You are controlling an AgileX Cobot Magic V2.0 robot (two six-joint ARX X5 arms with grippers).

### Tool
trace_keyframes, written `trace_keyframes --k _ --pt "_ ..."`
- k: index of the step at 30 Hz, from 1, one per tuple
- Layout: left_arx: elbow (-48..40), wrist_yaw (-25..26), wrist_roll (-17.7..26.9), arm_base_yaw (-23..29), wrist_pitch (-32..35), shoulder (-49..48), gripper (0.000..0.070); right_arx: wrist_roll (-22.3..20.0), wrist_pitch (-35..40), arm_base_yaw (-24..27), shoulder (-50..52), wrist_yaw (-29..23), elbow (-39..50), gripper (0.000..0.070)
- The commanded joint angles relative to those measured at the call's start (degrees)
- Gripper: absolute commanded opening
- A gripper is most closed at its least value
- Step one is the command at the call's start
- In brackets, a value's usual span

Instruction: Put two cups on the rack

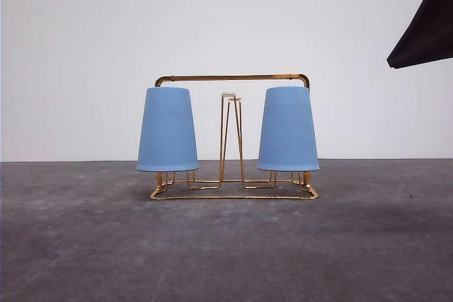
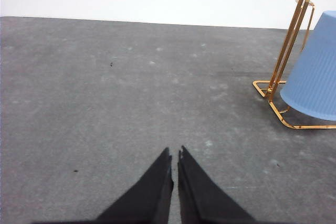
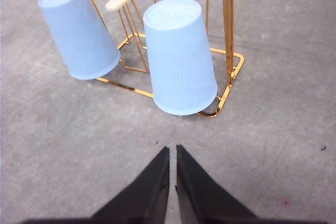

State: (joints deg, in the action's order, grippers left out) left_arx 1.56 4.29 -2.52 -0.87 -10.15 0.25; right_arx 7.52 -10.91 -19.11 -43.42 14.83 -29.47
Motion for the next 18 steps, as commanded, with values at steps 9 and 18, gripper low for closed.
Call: trace_keyframes --k 9,18 --pt "-0.85 -0.24 0.55 0.01 -0.11 -0.07 0.0000 -6.46 -1.58 3.01 6.89 -6.52 4.24 0.0018" --pt "-0.85 -0.22 0.55 0.01 -0.11 -0.07 0.0000 -3.44 3.77 12.47 30.23 -10.07 22.95 0.0018"
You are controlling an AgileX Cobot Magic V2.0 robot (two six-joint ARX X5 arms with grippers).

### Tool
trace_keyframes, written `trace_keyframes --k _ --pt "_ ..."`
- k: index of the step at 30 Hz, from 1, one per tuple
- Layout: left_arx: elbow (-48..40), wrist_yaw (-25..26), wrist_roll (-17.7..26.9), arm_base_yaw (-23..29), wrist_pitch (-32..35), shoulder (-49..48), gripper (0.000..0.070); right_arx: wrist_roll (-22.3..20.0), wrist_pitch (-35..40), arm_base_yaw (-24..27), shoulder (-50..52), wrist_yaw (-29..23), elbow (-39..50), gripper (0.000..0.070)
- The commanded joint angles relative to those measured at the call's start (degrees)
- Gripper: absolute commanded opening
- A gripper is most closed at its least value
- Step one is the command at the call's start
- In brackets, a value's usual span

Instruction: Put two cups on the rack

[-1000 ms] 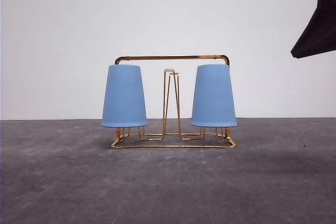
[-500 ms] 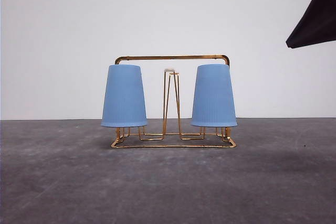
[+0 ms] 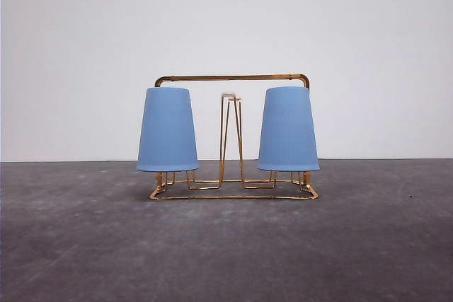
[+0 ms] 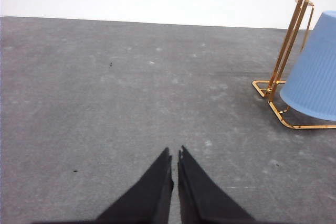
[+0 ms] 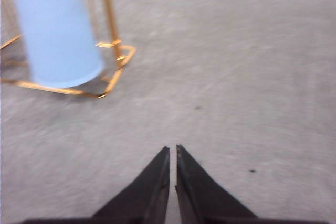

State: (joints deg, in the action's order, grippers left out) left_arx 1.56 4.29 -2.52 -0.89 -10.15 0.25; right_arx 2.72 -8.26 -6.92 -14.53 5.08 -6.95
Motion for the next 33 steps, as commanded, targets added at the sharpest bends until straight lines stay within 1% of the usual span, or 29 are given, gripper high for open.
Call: trace_keyframes --k 1,4,7,10,14,33 --pt "-0.85 -0.22 0.55 0.02 -0.11 -0.07 0.0000 1.83 1.29 1.01 3.25 -1.02 1.59 0.0018" --pt "-0.85 -0.23 0.55 0.02 -0.11 -0.07 0.0000 2.67 1.42 2.58 7.79 -2.61 3.97 0.0018" --pt "-0.85 -0.22 0.55 0.02 -0.11 -0.07 0.0000 2.95 1.84 3.78 11.34 -2.64 6.02 0.0018" --pt "-0.85 -0.23 0.55 0.02 -0.08 -0.07 0.0000 3.10 -1.26 4.80 14.43 -3.34 6.29 0.0018" --pt "-0.85 -0.23 0.55 0.02 -0.13 -0.07 0.0000 3.23 -1.60 5.65 14.32 -3.67 6.29 0.0019" --pt "-0.85 -0.22 0.55 0.02 -0.13 -0.07 0.0000 3.23 -0.73 5.64 14.32 -3.64 6.26 0.0018"
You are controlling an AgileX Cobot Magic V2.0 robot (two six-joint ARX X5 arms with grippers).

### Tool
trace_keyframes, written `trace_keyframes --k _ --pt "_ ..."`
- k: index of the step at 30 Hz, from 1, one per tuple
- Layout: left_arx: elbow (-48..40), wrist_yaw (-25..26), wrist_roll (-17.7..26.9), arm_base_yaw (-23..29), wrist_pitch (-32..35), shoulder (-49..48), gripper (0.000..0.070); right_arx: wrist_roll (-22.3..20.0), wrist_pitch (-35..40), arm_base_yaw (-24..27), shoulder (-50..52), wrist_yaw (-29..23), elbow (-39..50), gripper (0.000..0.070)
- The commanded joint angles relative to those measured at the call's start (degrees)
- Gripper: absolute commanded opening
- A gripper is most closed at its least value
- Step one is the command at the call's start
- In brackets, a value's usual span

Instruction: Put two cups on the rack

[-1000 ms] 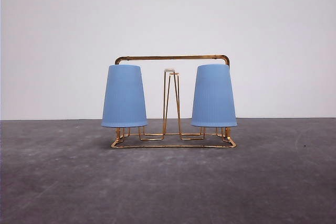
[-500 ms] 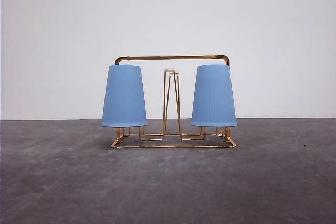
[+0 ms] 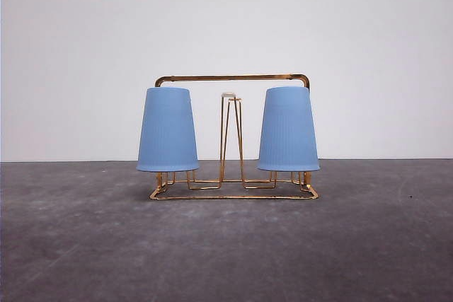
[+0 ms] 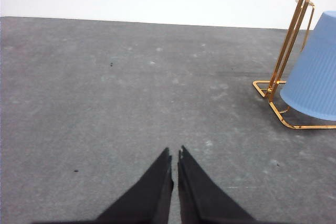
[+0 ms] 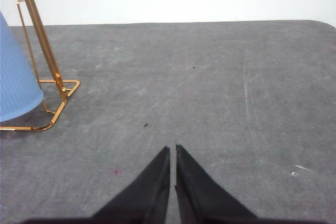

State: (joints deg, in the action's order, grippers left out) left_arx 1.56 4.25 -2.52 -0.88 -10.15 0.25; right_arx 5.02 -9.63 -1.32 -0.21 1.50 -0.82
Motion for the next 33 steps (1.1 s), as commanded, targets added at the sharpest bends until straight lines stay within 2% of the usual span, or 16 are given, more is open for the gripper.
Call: trace_keyframes --k 1,33 --pt "-0.85 -0.17 0.55 0.01 -0.13 -0.07 0.0000 0.92 0.63 0.04 0.00 -0.07 0.13 0.0019" --pt "-0.85 -0.17 0.55 0.01 -0.13 -0.07 0.0000 0.93 0.63 0.04 0.00 -0.07 0.13 0.0019"
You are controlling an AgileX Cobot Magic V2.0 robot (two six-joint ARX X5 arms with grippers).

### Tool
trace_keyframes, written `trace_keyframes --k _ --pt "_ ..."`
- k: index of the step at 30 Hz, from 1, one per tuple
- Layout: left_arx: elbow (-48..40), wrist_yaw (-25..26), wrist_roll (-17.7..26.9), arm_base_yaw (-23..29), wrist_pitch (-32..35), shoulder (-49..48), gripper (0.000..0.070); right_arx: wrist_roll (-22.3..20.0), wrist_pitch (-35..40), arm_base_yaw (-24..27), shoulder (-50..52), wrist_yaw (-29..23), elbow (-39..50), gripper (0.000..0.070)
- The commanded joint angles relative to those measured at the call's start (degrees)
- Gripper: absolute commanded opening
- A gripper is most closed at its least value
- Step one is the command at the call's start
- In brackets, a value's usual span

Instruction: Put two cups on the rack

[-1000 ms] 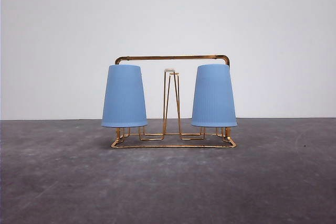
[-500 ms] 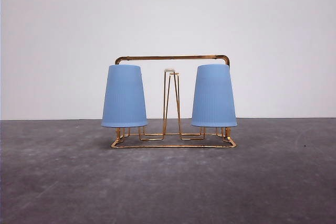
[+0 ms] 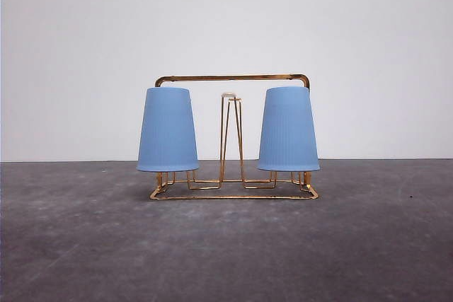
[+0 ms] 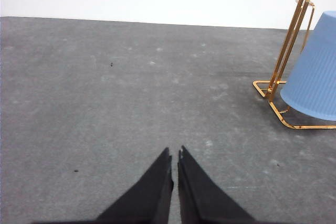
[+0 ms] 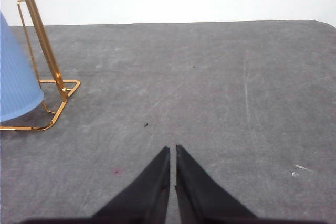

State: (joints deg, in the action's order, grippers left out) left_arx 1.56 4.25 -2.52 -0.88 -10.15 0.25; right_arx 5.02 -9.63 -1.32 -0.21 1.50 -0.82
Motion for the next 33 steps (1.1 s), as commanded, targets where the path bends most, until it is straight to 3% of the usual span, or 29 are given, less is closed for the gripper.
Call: trace_keyframes --k 1,33 --pt "-0.85 -0.17 0.55 0.01 -0.13 -0.07 0.0000 0.92 0.63 0.04 0.00 -0.07 0.13 0.0019" --pt "-0.85 -0.17 0.55 0.01 -0.13 -0.07 0.0000 0.92 0.63 0.04 0.00 -0.07 0.13 0.0018"
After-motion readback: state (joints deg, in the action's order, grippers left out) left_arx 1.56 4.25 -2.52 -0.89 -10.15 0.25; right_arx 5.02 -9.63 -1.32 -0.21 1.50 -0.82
